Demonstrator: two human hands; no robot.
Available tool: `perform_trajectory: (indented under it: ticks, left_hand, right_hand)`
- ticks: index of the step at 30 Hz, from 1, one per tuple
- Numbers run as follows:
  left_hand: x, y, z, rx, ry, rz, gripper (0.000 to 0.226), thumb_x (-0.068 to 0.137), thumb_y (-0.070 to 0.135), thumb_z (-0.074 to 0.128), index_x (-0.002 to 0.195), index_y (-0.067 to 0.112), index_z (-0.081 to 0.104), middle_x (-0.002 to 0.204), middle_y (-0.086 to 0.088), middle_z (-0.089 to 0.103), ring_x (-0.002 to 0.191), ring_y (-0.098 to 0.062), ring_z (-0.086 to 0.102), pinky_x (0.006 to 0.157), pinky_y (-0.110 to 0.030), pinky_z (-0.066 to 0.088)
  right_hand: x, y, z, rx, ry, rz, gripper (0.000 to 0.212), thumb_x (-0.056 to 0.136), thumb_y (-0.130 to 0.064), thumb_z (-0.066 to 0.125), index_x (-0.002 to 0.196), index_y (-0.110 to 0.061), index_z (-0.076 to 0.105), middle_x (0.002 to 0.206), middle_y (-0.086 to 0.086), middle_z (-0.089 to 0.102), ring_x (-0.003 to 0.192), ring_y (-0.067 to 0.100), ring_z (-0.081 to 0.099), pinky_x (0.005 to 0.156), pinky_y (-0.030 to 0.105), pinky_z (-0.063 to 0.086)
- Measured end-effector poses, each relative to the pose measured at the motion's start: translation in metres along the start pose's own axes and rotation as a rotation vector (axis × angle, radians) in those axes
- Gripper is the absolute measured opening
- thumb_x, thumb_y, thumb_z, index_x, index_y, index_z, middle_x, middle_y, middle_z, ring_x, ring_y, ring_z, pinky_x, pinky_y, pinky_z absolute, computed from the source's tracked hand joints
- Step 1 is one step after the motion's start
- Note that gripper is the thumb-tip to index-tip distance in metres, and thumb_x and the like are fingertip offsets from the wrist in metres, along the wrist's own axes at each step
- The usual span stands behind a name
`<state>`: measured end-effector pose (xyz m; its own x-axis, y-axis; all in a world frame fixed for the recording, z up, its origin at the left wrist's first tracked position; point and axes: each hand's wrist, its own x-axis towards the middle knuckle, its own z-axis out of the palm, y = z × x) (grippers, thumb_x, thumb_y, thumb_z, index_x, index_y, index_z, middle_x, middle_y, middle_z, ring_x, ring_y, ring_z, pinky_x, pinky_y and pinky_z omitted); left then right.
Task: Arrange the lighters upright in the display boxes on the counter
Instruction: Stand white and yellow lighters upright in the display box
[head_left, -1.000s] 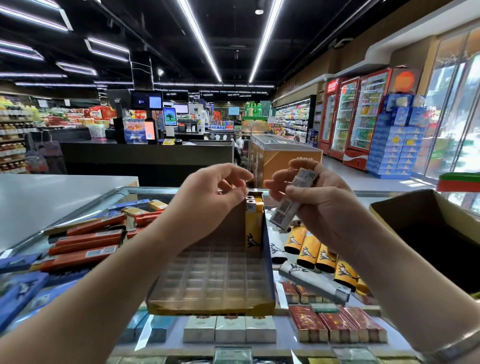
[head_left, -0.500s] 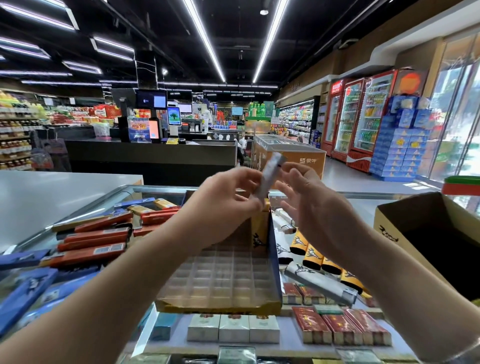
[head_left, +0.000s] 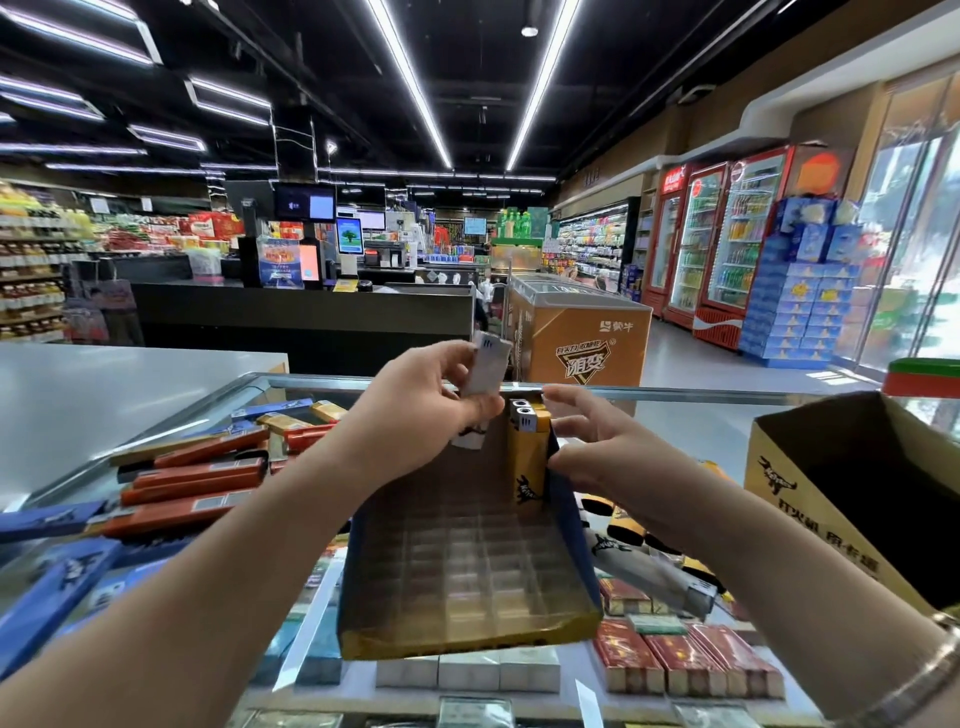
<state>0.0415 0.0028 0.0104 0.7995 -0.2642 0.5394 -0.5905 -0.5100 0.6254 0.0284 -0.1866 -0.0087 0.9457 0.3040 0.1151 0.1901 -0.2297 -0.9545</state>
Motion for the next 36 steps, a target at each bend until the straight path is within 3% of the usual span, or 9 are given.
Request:
perform_trajectory:
  ticks: [4, 7, 11, 16, 21, 29, 36]
  left_hand:
    - [-0.0043, -0.0009, 0.006, 0.163, 0.029, 0.101, 0.048, 0.078, 0.016, 0.072, 0.111, 0.038, 0.044, 0.082, 0.009, 0.056, 0.067, -0.008, 0.064, 0.06, -0.024, 0.056]
    - [-0.0053, -0.0014, 0.0089, 0.175, 0.04, 0.134, 0.037, 0.082, 0.021, 0.068, 0.105, 0.041, 0.046, 0.075, 0.009, 0.058, 0.063, -0.002, 0.059, 0.055, -0.012, 0.048]
    - [-0.0064, -0.0019, 0.0098, 0.251, 0.058, 0.151, 0.017, 0.085, 0.032, 0.064, 0.101, 0.037, 0.061, 0.073, 0.013, 0.061, 0.063, 0.001, 0.057, 0.054, -0.01, 0.044]
    - [-0.006, -0.0012, 0.0081, 0.261, 0.106, 0.15, 0.021, 0.08, 0.025, 0.07, 0.101, 0.023, 0.069, 0.082, 0.008, 0.064, 0.074, -0.005, 0.061, 0.071, -0.028, 0.054]
    - [-0.0062, -0.0009, 0.0075, 0.247, 0.086, 0.123, 0.022, 0.08, 0.022, 0.07, 0.102, 0.024, 0.067, 0.082, 0.011, 0.066, 0.075, -0.002, 0.062, 0.073, -0.026, 0.054]
    - [-0.0073, 0.0032, 0.0061, 0.406, 0.127, 0.145, 0.013, 0.083, 0.024, 0.067, 0.097, 0.025, 0.068, 0.075, 0.008, 0.067, 0.065, -0.006, 0.062, 0.064, -0.032, 0.055]
    - [-0.0077, 0.0004, 0.007, 0.437, -0.011, 0.097, 0.017, 0.088, 0.018, 0.06, 0.104, 0.023, 0.059, 0.084, 0.004, 0.07, 0.074, -0.006, 0.063, 0.07, -0.029, 0.054]
  right_hand:
    - [0.0011, -0.0011, -0.0021, -0.013, -0.018, -0.004, 0.062, 0.084, 0.008, 0.051, 0.133, -0.027, 0.039, 0.108, 0.008, 0.055, 0.081, 0.015, 0.064, 0.06, 0.02, 0.051]
    - [0.0018, -0.0007, -0.0027, -0.067, -0.019, -0.012, 0.06, 0.084, 0.004, 0.053, 0.131, -0.031, 0.039, 0.111, 0.007, 0.055, 0.091, 0.02, 0.063, 0.072, 0.028, 0.054]
    - [0.0017, -0.0014, -0.0016, -0.112, -0.004, -0.026, 0.059, 0.083, 0.002, 0.052, 0.13, -0.031, 0.039, 0.109, 0.005, 0.055, 0.096, 0.023, 0.062, 0.083, 0.035, 0.054]
    - [-0.0001, -0.0035, -0.0012, -0.125, -0.013, -0.025, 0.06, 0.083, 0.003, 0.052, 0.133, -0.028, 0.037, 0.109, 0.006, 0.055, 0.097, 0.025, 0.061, 0.085, 0.038, 0.052]
    - [-0.0011, -0.0053, -0.001, -0.133, -0.017, -0.029, 0.06, 0.084, 0.002, 0.052, 0.133, -0.027, 0.037, 0.11, 0.006, 0.054, 0.099, 0.026, 0.061, 0.088, 0.04, 0.052]
    - [-0.0009, -0.0057, -0.0007, -0.117, -0.02, -0.019, 0.056, 0.084, 0.004, 0.05, 0.13, -0.026, 0.039, 0.11, 0.008, 0.054, 0.094, 0.024, 0.061, 0.076, 0.031, 0.052]
    - [-0.0004, -0.0061, -0.002, -0.109, -0.024, -0.004, 0.06, 0.085, 0.004, 0.052, 0.135, -0.026, 0.035, 0.11, 0.007, 0.052, 0.09, 0.02, 0.062, 0.062, 0.02, 0.053]
